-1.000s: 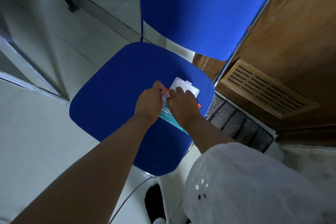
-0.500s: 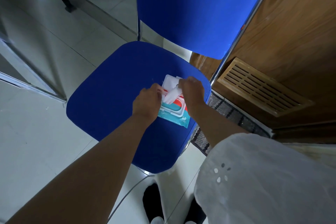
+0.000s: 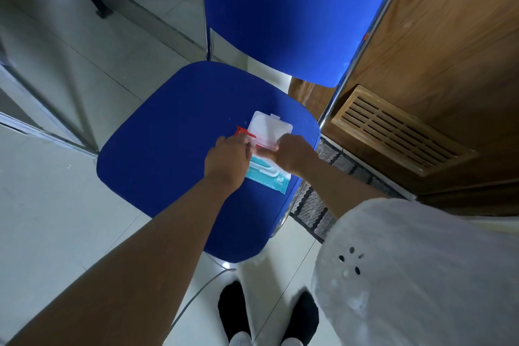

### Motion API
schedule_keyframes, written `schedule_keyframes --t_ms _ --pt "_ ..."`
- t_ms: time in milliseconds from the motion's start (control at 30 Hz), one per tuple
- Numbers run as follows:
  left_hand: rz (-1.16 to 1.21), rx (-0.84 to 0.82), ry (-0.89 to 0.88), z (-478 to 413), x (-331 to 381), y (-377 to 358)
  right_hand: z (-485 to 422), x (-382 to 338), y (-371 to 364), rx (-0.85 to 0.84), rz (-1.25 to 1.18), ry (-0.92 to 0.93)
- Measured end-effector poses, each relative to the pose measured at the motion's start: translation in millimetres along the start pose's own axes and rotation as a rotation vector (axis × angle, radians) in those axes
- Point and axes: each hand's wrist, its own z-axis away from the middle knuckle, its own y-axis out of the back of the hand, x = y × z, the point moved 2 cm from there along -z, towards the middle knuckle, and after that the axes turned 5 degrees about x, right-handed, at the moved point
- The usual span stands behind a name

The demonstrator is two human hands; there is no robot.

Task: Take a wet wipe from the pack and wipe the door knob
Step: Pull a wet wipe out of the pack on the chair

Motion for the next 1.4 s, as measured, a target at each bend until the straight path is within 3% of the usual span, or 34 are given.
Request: schedule_keyframes --t_ms 100,200,400,500,600,767,967,1033,1133,1267,1400 --pt "0.017 -0.012 0.019 -1 2 1 -4 4 0 -0.113 0.136 0.082" --pt "0.017 -0.018 0.025 -3 2 -2 -12 1 6 0.001 0.065 0.107" --pt "0.03 -0.029 -0.03 -2 2 -8 -11 -7 20 0.154 -0.73 -0.142" --pt "-0.026 -0.05 -0.076 -1 3 -12 -4 -6 17 0.039 -1.318 -0.247" --pt "-0.065 -0.035 -0.1 0 4 -13 -1 -3 14 0.08 -1.445 -0.308" --pt "-0.171 -0.039 -0.185 3 3 -14 -5 2 19 0.231 -1.366 -0.376" --pt "-0.289 -0.057 -0.26 3 0 -15 -11 -1 29 0.395 -1.153 -0.282" --pt "-0.329 -0.059 -0.283 3 0 -15 -16 0 30 0.489 -0.976 -0.194" --pt "-0.366 -0.07 -0.306 3 1 -16 -19 2 29 0.552 -0.527 -0.026" --pt "-0.388 -0.075 -0.324 3 0 -17 -22 10 23 0.271 -0.346 -0.111" --pt "-0.375 -0.048 -0.304 5 -2 -16 -19 7 17 0.049 -0.59 -0.233"
